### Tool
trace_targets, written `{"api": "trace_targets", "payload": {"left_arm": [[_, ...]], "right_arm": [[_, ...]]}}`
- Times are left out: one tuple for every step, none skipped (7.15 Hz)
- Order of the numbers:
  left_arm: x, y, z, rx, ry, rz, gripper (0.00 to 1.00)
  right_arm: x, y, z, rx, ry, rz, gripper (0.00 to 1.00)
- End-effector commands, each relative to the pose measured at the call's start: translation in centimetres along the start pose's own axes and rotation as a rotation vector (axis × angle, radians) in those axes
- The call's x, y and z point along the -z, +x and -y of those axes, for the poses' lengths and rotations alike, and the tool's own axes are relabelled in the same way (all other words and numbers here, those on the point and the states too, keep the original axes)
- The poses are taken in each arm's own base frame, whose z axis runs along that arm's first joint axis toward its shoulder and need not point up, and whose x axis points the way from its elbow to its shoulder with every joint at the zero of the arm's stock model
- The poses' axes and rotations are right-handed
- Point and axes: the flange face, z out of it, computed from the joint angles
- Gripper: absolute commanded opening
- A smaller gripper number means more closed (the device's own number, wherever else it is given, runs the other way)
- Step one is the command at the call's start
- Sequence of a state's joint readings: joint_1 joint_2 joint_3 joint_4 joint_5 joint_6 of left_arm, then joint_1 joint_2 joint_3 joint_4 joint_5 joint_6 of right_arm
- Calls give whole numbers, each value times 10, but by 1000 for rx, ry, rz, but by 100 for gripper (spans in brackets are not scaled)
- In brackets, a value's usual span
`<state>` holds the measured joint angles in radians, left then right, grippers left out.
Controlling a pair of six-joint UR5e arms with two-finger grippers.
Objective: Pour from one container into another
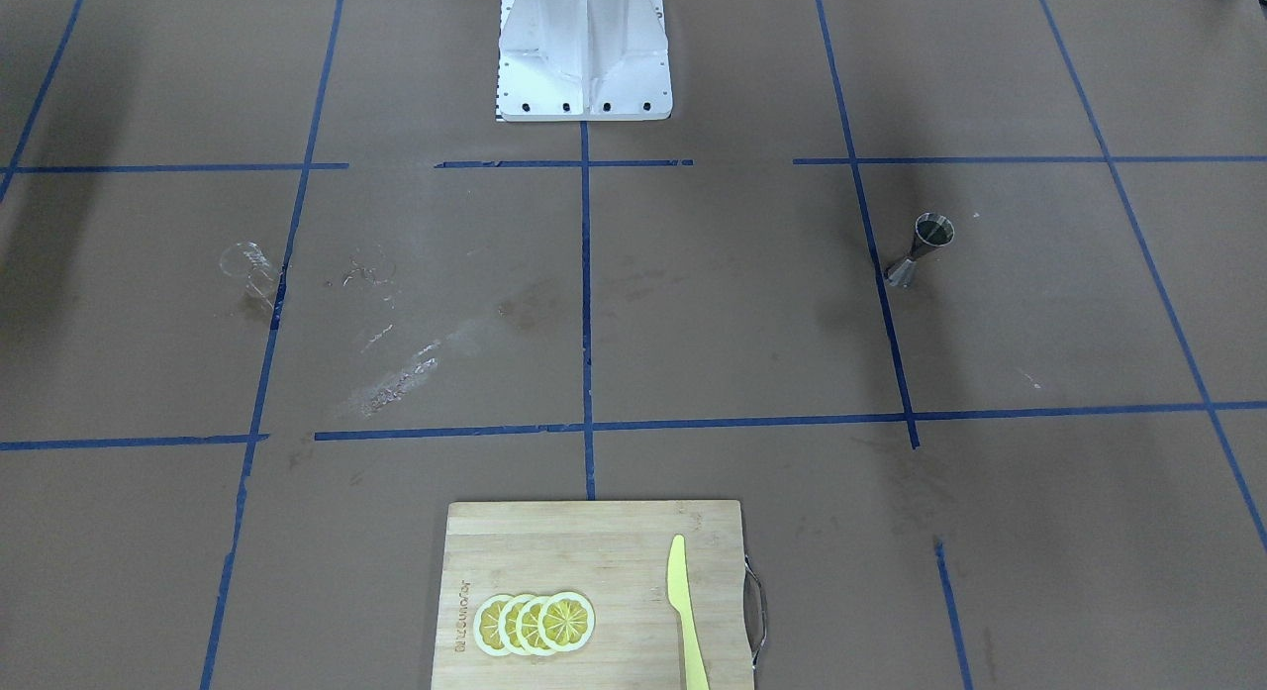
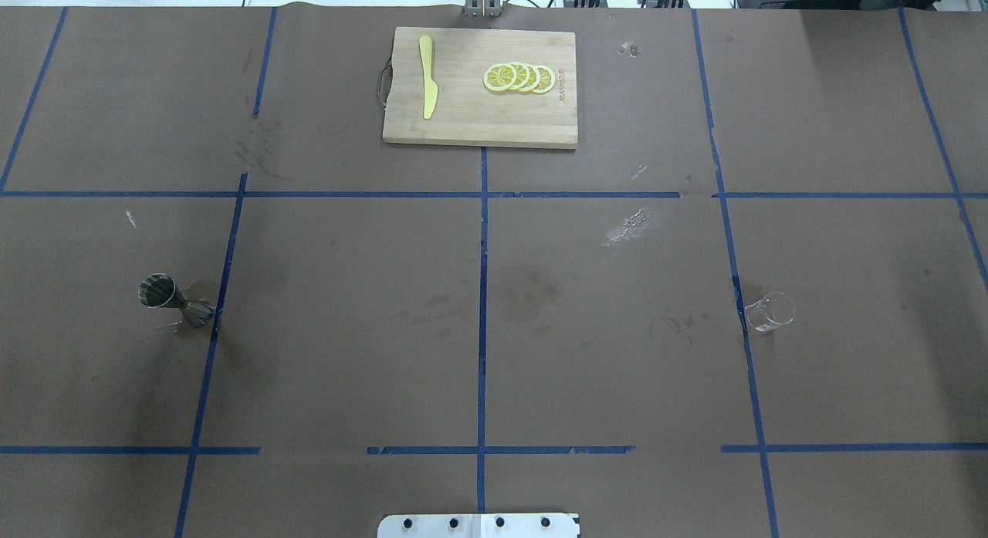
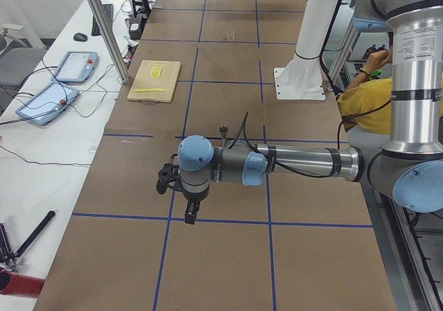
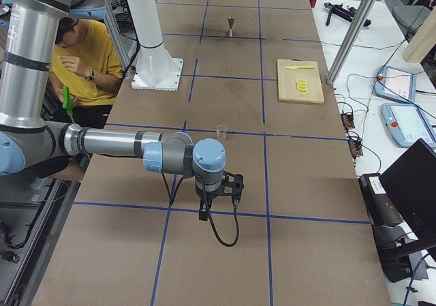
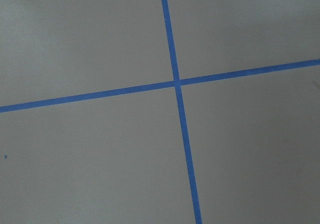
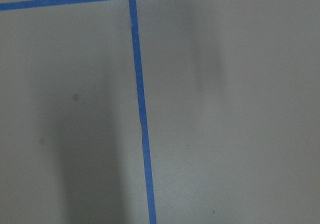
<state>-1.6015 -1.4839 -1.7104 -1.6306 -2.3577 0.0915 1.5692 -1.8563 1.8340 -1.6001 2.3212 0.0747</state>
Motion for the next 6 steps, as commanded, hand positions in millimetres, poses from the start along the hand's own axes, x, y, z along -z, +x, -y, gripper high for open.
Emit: {"api": "trace_targets", "payload": {"left_arm": [[0, 0, 0, 1, 0, 0, 100], [0, 0, 0, 0, 0, 0, 100], [0, 0, 0, 0, 0, -2, 100], [0, 0, 0, 0, 0, -2, 100], [0, 0, 0, 0, 0, -2, 100], [0, 0, 0, -1, 1, -1, 100]], "right_arm": [[0, 0, -3, 4, 3, 3, 100], [2, -1, -1, 11, 7, 0, 100], [5, -4, 0, 73, 25, -1, 100], [6, -6, 0, 88, 27, 4, 100], [7, -7, 0, 90, 30, 6, 100], [6, -6, 0, 90, 30, 4, 100]]}}
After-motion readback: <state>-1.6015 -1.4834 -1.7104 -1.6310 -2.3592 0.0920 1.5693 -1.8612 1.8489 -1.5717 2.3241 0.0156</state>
